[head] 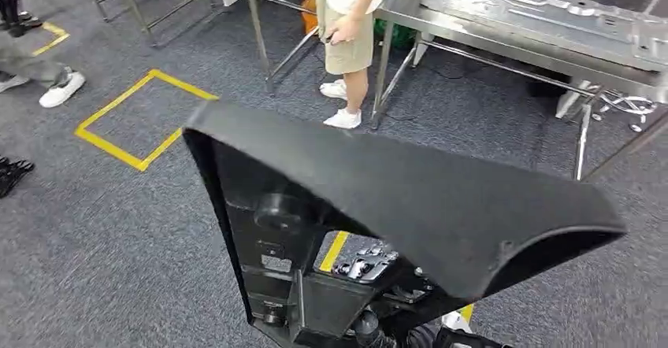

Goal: Take the parts from the cabinet and place them on the table.

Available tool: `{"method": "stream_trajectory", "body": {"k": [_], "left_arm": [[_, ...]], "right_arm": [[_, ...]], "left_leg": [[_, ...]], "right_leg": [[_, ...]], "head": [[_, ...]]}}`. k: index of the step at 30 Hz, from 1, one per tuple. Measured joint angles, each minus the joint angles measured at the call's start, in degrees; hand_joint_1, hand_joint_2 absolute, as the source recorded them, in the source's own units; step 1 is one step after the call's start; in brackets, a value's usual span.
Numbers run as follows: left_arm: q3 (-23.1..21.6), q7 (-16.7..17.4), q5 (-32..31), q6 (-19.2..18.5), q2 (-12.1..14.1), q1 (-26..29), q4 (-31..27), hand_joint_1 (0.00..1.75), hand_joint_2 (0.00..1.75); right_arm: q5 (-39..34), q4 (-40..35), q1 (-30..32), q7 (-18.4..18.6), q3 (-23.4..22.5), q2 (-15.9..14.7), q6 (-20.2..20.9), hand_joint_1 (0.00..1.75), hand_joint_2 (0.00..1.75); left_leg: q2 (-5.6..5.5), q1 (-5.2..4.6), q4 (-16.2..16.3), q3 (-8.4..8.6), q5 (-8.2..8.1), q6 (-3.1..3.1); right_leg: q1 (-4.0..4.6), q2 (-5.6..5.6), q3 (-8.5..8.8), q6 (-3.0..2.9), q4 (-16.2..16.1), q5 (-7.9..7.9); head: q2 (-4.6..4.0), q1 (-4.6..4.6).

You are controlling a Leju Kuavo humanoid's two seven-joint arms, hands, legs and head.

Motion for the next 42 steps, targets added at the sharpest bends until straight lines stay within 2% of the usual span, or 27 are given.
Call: {"method": "stream_trajectory", "body": {"k": [3, 4, 6, 7, 9, 10, 12, 13, 14, 15, 19, 20, 21, 22, 24, 25, 27, 29, 30, 34, 35, 36, 37, 39, 40, 41, 42], "left_arm": [[0.1, -0.1, -0.1, 0.0, 0.0, -0.1, 0.0, 0.00, 0.00], [0.1, -0.1, -0.2, -0.1, -0.1, -0.2, 0.0, 0.00, 0.00], [0.1, -0.2, -0.2, -0.2, -0.3, -0.4, 0.0, 0.00, 0.00], [0.1, -0.2, -0.4, -0.3, -0.3, -0.2, 0.0, 0.00, 0.00], [0.1, -0.2, -0.4, -0.3, -0.4, 0.1, 0.0, 0.00, 0.00], [0.1, -0.2, -0.5, -0.4, -0.4, 0.1, 0.0, 0.00, 0.00], [0.1, -0.3, -0.5, -0.4, -0.5, -0.1, 0.0, 0.00, 0.00], [0.1, -0.5, -0.5, -0.4, -0.7, -0.2, 0.0, 0.00, 0.00], [0.1, -0.8, -0.5, -0.4, -0.8, -0.2, 0.0, 0.00, 0.00], [0.1, -0.9, -0.5, -0.4, -0.9, -0.2, 0.0, 0.00, 0.00], [0.2, -0.8, -0.4, -0.2, -1.1, -0.3, 0.0, 0.00, 0.00], [0.2, -0.7, -0.4, -0.1, -1.2, -0.4, 0.0, 0.00, 0.00], [0.2, -0.7, -0.4, -0.1, -1.3, -0.5, 0.0, 0.00, 0.00], [0.3, -0.7, -0.4, 0.0, -1.3, -0.4, 0.0, 0.00, 0.00], [0.3, -0.5, -0.3, 0.0, -1.3, 0.0, 0.0, 0.00, 0.00], [0.3, -0.4, -0.4, 0.0, -1.3, 0.2, 0.0, 0.00, 0.00], [0.3, -0.3, -0.5, -0.5, -1.4, 0.2, 0.0, 0.00, 0.00], [0.3, -0.6, -0.4, -0.9, -1.4, 0.1, 0.0, 0.00, 0.00], [0.4, -0.8, -0.3, -1.0, -1.4, 0.2, 0.0, 0.00, 0.00], [0.7, -1.1, 0.0, -1.4, -1.5, -0.1, 0.0, 0.00, 0.00], [0.7, -1.1, 0.0, -1.5, -2.1, -0.2, 0.0, 0.00, 0.00], [0.7, -1.1, 0.0, -1.5, -2.0, -0.3, 0.0, 0.00, 0.00], [0.8, -1.1, 0.0, -1.5, -2.0, -0.2, 0.0, 0.00, 0.00], [0.9, -1.1, 0.0, -1.5, -2.0, 0.2, 0.0, 0.00, 0.00], [1.0, -1.1, 0.0, -1.5, -2.0, 0.2, 0.0, 0.00, 0.00], [1.1, -1.1, 0.0, -1.5, -2.0, 0.2, 0.0, 0.00, 0.00], [1.2, -1.1, 0.0, -1.5, -2.1, 0.1, 0.0, 0.00, 0.00]], "right_arm": [[0.0, -0.1, 0.3, 0.7, 0.0, 0.1, -0.1, 1.75, 1.75], [0.1, -0.2, 0.3, 0.9, 0.0, 0.1, -0.2, 1.75, 1.75], [0.2, -0.5, 0.2, 1.1, 0.0, 0.1, -0.3, 1.75, 1.75], [0.2, -0.5, 0.1, 1.4, 0.0, 0.2, -0.4, 1.75, 1.75], [0.2, -0.5, 0.2, 1.7, 0.0, 0.2, -0.8, 1.75, 1.75], [0.2, -0.5, 0.3, 2.1, 0.0, 0.2, -1.0, 1.75, 1.75], [0.1, -0.2, 0.3, 2.6, 0.0, 0.2, -1.1, 1.75, 1.75], [0.0, -0.2, 0.3, 2.6, 0.0, 0.2, -1.2, 1.75, 1.75], [0.0, -0.2, 0.3, 2.6, 0.0, 0.2, -1.4, 1.75, 1.75], [0.0, -0.2, 0.1, 2.6, 0.0, 0.2, -1.5, 1.75, 1.75], [-0.3, -0.2, 0.1, 2.4, -0.1, 0.1, -2.4, 1.75, 1.75], [-0.4, -0.4, 0.1, 2.4, -0.1, 0.1, -2.4, 1.75, 1.75], [-0.5, -0.5, 0.0, 2.3, -0.2, 0.0, -2.4, 1.75, 1.75], [-0.6, -0.5, -0.2, 2.3, -0.2, 0.0, -2.4, 1.75, 1.75], [-0.6, -0.5, -0.2, 2.4, -0.2, -0.1, -2.4, 1.75, 1.75], [-0.6, -0.5, -0.1, 2.4, -0.2, -0.1, -2.4, 1.75, 1.75], [-0.7, -0.5, -0.1, 2.3, -0.4, -0.2, -2.3, 1.75, 1.75], [-0.7, -0.6, 0.0, 2.3, -0.6, -0.2, -2.2, 1.75, 1.75], [-0.8, -0.7, 0.0, 2.3, -0.7, -0.2, -2.1, 1.75, 1.75], [-0.9, -0.7, 0.5, 2.3, -1.1, -0.3, -2.0, 1.75, 1.75], [-0.9, -0.8, 0.6, 2.3, -1.2, -0.4, -2.0, 1.75, 1.75], [-0.9, -1.0, 0.5, 2.3, -1.3, -0.4, -2.0, 1.75, 1.75], [-0.9, -1.0, 0.4, 2.2, -1.4, -0.4, -2.0, 1.75, 1.75], [-0.9, -1.0, 0.6, 2.3, -1.5, -0.5, -2.0, 1.75, 1.75], [-0.9, -1.0, 0.7, 2.3, -1.6, -0.5, -2.0, 1.75, 1.75], [-0.9, -1.0, 0.7, 2.3, -1.7, -0.6, -2.0, 1.75, 1.75], [-0.9, -1.0, 0.7, 2.3, -1.7, -0.7, -2.0, 1.75, 1.75]], "left_leg": [[1.70, -0.45, -0.2, 0.26, -0.02, 1.24], [2.29, 0.24, -0.8, 0.38, 0.34, 1.79], [3.74, 0.19, -1.0, 0.51, 0.43, 2.67], [4.45, 0.08, -1.0, 0.50, 0.37, 2.79], [6.11, -0.06, -0.9, 0.45, 0.16, 2.90], [6.83, -0.07, -0.9, 0.50, 0.06, 2.78], [8.01, -0.02, -0.9, 0.89, -0.25, 2.57], [8.58, 0.01, -0.9, 1.30, -0.50, 2.33], [8.97, -0.03, -1.0, 1.73, -0.73, 2.07], [9.38, -0.35, -1.0, 2.05, -1.01, 1.67], [11.74, -0.44, -1.5, 3.06, -1.47, 0.29], [11.13, -0.08, -1.1, 3.10, -2.09, -0.04], [8.41, -0.04, 1.1, 2.30, -3.60, -0.09], [6.70, 0.04, 5.1, 0.38, -5.88, -0.14], [5.28, -0.08, 14.7, -4.68, -9.80, -0.29], [5.16, -0.13, 17.5, -6.46, -10.03, -0.28], [5.02, -0.15, 14.1, -5.83, -5.96, 0.12], [3.45, -0.29, 4.4, -1.95, -0.12, 0.77], [0.81, -0.41, 0.9, -0.88, 0.76, 1.42], [2.24, -0.72, -0.5, 0.03, 0.29, 2.14], [3.14, 0.11, -1.3, 0.34, 0.72, 2.59], [3.61, 0.11, -1.6, 0.60, 0.72, 2.97], [4.29, 0.05, -1.6, 0.68, 0.69, 3.24], [5.79, -0.06, -1.6, 0.69, 0.46, 3.37], [6.47, -0.04, -1.6, 0.71, 0.31, 3.22], [7.16, 0.04, -1.6, 0.90, 0.12, 3.10], [7.76, 0.08, -1.6, 1.20, -0.11, 2.90]], "right_leg": [[-0.42, 1.86, -0.54, 1.14, -0.5, 0.56], [-0.25, 2.25, -0.65, 1.46, -0.5, 0.52], [-0.19, -3.03, -2.06, 1.76, 2.9, -1.79], [-0.39, -4.25, -4.25, 2.10, 7.1, -4.19], [-0.82, -4.89, -9.05, 2.62, 16.1, -7.79], [-0.94, -4.98, -10.07, 2.78, 17.8, -7.62], [-1.04, -5.41, -7.99, 2.83, 13.2, -3.76], [-0.99, -6.26, -4.80, 2.61, 7.1, -0.63], [-0.82, -8.19, -2.01, 2.24, 2.0, 1.49], [-0.16, -11.00, -1.09, 1.86, -0.1, 0.61], [0.28, -7.83, -1.40, 0.61, -0.3, 0.78], [-0.44, -7.17, -0.77, 0.08, -0.9, 1.16], [-0.41, -6.66, -0.64, -0.35, -1.1, 1.24], [-0.34, -6.11, -0.69, -0.62, -1.1, 1.27], [-0.12, -4.59, -0.72, -0.90, -1.0, 1.14], [0.04, -3.77, -0.73, -0.99, -0.8, 1.07], [0.28, -2.18, -0.41, -1.04, -0.6, 0.80], [0.32, -0.83, 0.17, -0.83, -0.6, 0.52], [0.24, -0.29, 0.16, -0.63, -0.5, 0.39], [-0.06, 1.91, -0.71, 0.85, -0.5, 0.45], [0.20, 1.61, -0.53, 1.05, -0.1, 0.16], [0.43, -1.22, -1.10, 1.38, 1.3, -0.94], [0.21, -3.34, -2.98, 1.73, 4.9, -3.23], [-0.45, -4.79, -8.28, 2.48, 14.7, -7.59], [-0.75, -4.88, -10.25, 2.79, 17.9, -8.14], [-1.05, -4.99, -10.62, 3.09, 17.9, -7.02], [-1.28, -5.23, -9.53, 3.31, 15.3, -4.86]], "head": [[0.00, 0.00], [0.00, 0.00], [0.00, 0.09], [0.00, 0.04], [0.00, 0.07], [0.00, 0.04], [0.00, 0.04], [0.00, 0.04], [0.02, 0.04], [0.00, 0.04], [0.00, 0.04], [0.00, 0.02], [0.00, 0.02], [0.00, 0.00], [0.00, 0.02], [0.02, 0.00], [0.00, 0.00], [0.00, 0.00], [0.00, 0.02], [0.00, 0.00], [0.00, -0.07], [0.00, 0.06], [0.00, 0.02], [0.00, 0.04], [0.00, 0.04], [0.00, 0.07], [0.00, 0.04]]}}
